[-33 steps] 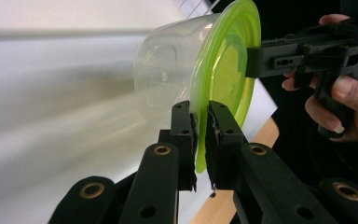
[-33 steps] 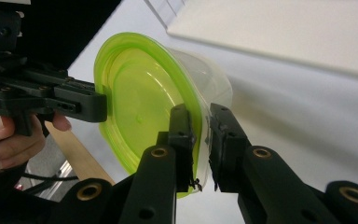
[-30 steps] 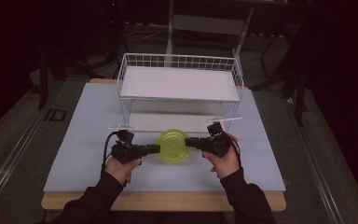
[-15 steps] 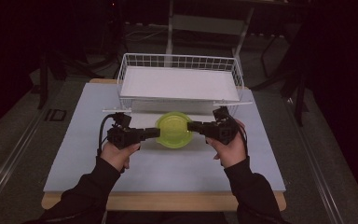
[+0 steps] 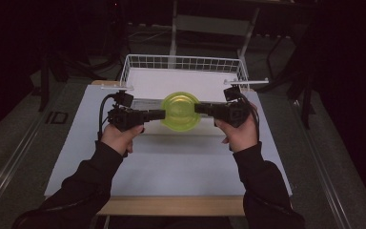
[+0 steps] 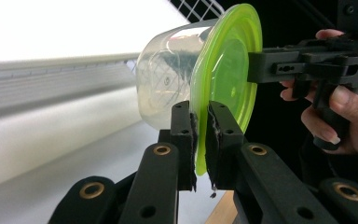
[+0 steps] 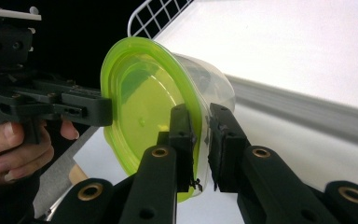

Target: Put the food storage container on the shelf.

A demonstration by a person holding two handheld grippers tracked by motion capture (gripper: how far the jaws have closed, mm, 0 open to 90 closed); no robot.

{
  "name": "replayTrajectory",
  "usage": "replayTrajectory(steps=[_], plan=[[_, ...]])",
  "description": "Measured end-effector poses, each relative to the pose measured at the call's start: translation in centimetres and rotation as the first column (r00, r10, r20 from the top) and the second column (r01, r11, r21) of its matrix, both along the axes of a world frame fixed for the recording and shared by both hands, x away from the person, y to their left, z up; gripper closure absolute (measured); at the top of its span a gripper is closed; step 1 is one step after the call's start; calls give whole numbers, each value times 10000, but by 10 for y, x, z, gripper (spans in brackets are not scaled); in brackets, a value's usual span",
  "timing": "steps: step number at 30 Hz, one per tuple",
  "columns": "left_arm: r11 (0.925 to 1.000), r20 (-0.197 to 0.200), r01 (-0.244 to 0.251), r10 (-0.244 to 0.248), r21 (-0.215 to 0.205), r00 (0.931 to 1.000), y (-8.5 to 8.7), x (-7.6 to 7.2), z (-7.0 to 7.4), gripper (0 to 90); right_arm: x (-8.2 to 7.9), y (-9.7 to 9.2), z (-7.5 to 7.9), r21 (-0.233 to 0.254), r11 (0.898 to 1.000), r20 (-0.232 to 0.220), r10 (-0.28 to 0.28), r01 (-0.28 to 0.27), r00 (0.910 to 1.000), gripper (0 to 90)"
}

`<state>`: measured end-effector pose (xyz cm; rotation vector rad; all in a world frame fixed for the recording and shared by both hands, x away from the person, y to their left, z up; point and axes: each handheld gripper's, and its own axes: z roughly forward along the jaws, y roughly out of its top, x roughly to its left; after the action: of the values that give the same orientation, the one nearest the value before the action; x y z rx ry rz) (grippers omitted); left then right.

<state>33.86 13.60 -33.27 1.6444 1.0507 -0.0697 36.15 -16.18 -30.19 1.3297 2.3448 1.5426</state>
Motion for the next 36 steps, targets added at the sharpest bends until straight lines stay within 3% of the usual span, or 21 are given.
replayTrajectory(steps=[9, 15, 18, 24, 29, 36], plan=[[9991, 206, -417, 416, 37, 9989, -2, 21, 22, 827, 21, 3, 24, -135, 9993, 224, -346, 349, 9992, 803], [9978, 154, -664, 663, 62, 9977, -3, 36, 30, 824, 41, 5, 30, -16, 9989, -104, -471, 471, 9988, 803], [9980, 81, -627, 627, -13, 9980, -3, 44, 30, 824, 50, 3, 32, 30, 9990, -346, -434, 436, 9985, 802], [9979, -48, -543, 545, 348, 9985, -3, 60, 26, 816, 67, 4, 28, -146, 9990, -707, -423, 413, 9966, 803], [9995, -467, -168, 180, 251, 9987, 0, 75, 19, 811, 79, 6, 22, -210, 9990, -1019, -421, 402, 9939, 803], [9993, -701, -314, 327, 192, 9970, 0, 89, 15, 810, 95, 7, 17, -194, 9985, -1498, -542, 519, 9872, 803]])
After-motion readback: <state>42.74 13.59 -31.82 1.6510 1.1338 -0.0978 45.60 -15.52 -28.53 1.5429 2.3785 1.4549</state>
